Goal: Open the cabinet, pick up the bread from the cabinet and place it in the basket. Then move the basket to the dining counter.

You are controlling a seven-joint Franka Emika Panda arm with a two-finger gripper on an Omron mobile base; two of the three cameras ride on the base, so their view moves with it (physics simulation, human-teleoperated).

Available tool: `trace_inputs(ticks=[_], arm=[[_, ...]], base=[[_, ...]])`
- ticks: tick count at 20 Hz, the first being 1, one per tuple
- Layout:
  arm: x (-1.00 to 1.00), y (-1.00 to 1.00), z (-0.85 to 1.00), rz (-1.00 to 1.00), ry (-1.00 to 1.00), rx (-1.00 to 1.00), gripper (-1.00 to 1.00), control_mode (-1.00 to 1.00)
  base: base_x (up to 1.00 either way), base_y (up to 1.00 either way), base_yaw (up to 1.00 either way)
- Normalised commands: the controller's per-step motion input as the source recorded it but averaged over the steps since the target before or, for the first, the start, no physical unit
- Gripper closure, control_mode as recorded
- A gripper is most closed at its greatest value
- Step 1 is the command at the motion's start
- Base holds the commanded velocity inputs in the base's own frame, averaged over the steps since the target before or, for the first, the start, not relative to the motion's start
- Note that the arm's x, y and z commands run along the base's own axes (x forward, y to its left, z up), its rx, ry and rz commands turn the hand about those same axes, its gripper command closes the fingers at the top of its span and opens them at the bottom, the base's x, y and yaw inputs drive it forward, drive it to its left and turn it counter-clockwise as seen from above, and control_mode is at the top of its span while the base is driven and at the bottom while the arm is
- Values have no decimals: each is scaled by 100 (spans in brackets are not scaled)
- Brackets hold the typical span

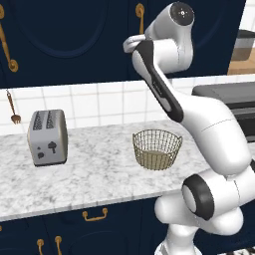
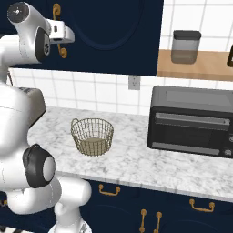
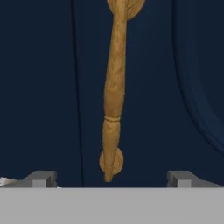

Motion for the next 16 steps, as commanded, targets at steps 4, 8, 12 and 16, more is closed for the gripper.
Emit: trace_inputs(ticks=[4, 8, 12, 16], arm=[[50, 1, 0, 0, -1, 0, -100, -100], [42, 25, -2, -2, 0, -1, -100, -100], [36, 14, 0, -1, 0, 0, -100, -100], [40, 0, -19, 0, -3, 0, 100, -100]], base=[[0, 0, 0], [0, 0, 0], [0, 0, 0], [0, 0, 0]])
